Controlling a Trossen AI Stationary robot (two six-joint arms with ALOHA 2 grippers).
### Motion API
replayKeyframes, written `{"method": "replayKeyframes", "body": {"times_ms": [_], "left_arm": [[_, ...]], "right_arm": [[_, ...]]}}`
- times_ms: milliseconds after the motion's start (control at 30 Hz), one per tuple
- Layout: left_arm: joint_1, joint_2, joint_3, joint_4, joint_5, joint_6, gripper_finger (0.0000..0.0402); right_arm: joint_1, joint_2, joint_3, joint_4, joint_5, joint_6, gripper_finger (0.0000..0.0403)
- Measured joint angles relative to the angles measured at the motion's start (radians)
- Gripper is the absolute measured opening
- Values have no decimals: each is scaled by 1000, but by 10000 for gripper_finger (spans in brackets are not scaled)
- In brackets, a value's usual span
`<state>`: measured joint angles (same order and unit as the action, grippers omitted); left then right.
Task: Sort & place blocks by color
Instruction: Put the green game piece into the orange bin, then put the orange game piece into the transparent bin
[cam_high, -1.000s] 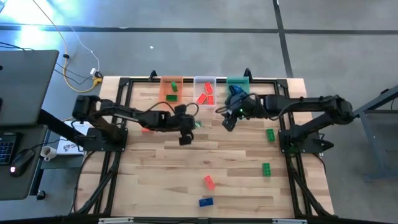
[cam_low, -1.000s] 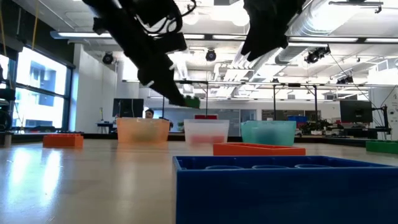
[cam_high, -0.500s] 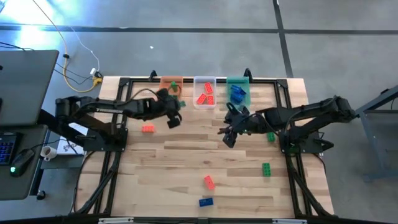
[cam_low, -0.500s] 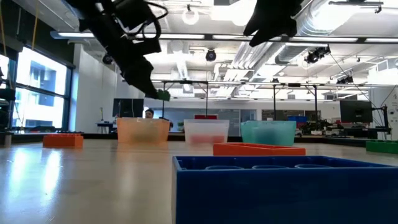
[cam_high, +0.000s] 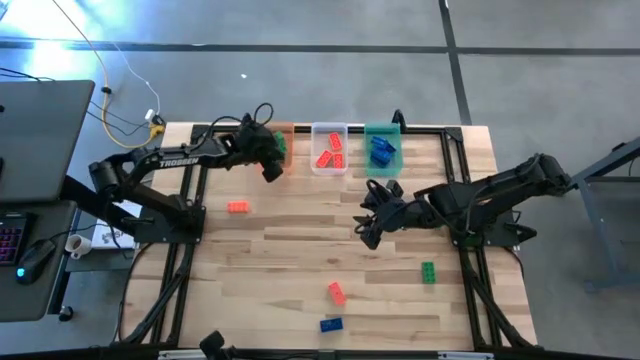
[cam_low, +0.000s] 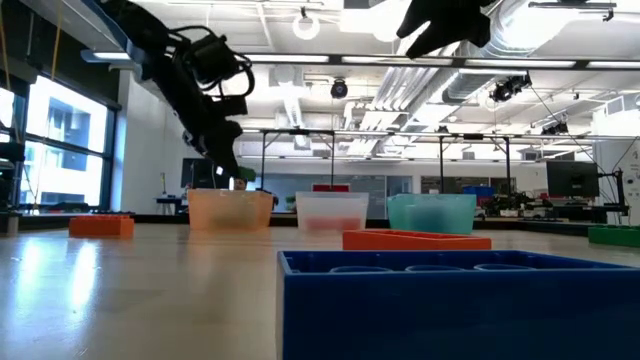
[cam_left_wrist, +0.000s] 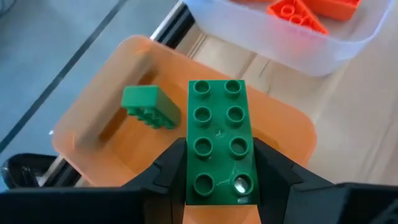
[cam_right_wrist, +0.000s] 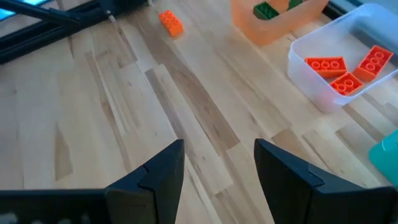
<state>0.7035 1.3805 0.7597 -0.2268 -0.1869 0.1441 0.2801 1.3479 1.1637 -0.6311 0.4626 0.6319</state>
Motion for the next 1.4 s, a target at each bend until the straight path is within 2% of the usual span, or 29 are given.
{"method": "replayKeyframes", "body": {"times_ms": [400, 633, 967, 1400], "left_arm": [[58, 92, 0, 28, 30, -9, 111], [57, 126, 0, 60, 30, -9, 149], [57, 127, 0, 61, -20, -44, 164], [52, 125, 0, 57, -34, -22, 166]], "right_arm": [[24, 5, 0, 15, 73, 43, 183], [24, 47, 0, 15, 78, 49, 183], [24, 93, 0, 28, 25, 98, 183], [43, 93, 0, 127, -121, 120, 183]]}}
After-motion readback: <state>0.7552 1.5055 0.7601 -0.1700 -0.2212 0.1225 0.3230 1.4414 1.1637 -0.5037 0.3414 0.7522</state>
